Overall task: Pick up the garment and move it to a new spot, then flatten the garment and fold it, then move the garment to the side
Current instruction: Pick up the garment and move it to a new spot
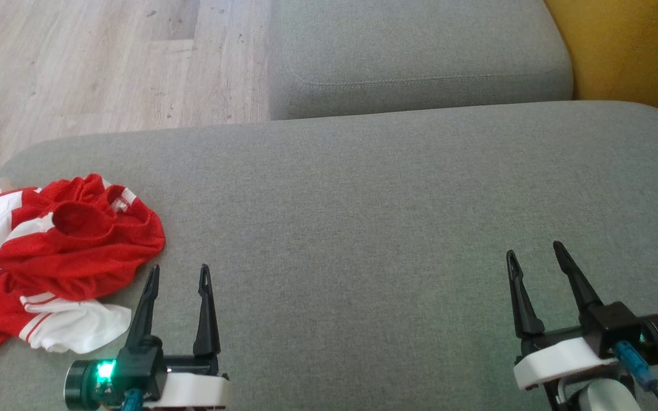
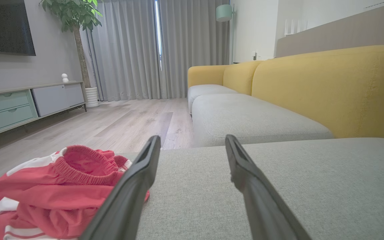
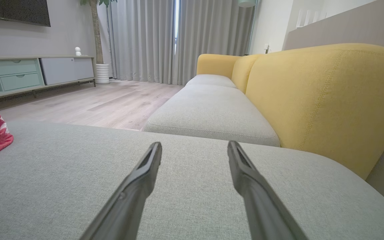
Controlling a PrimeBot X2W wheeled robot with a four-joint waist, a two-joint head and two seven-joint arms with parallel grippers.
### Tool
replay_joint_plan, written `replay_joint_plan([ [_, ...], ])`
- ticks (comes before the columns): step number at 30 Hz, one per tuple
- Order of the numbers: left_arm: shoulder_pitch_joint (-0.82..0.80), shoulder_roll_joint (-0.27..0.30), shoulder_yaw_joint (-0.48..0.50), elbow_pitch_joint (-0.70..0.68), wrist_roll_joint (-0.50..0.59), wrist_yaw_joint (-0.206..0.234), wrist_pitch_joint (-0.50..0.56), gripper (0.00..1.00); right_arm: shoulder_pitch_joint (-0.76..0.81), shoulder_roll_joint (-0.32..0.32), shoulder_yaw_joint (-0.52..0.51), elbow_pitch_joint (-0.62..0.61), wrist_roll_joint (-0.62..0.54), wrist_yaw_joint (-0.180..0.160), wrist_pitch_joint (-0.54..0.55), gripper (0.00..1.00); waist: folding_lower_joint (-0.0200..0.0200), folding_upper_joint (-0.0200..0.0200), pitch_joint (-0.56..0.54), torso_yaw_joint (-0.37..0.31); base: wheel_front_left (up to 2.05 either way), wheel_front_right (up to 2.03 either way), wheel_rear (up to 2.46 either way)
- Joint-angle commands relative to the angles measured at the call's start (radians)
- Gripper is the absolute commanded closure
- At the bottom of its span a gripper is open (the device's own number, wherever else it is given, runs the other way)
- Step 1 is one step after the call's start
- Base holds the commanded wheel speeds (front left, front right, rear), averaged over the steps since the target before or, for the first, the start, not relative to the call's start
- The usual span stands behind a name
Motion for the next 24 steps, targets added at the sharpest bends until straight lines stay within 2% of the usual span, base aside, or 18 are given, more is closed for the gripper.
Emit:
replay_joint_plan([
  [1,-0.046,0.008,0.026,-0.030,0.005,0.001,-0.009,0.00,-0.041,-0.010,0.020,-0.025,0.001,0.008,-0.014,0.00,0.0000,0.0000,-0.002,0.001,0.00,0.00,0.00],
  [13,-0.044,0.008,0.022,-0.020,0.009,-0.006,-0.009,0.00,-0.036,-0.010,0.015,-0.017,0.010,0.008,-0.014,0.00,0.0000,0.0000,-0.006,0.017,0.00,0.00,0.00],
  [24,-0.048,0.008,0.020,-0.010,0.008,0.001,-0.009,0.00,-0.026,-0.010,0.022,-0.011,0.013,0.008,-0.014,0.00,0.0000,0.0000,-0.001,0.154,0.00,0.00,0.00],
])
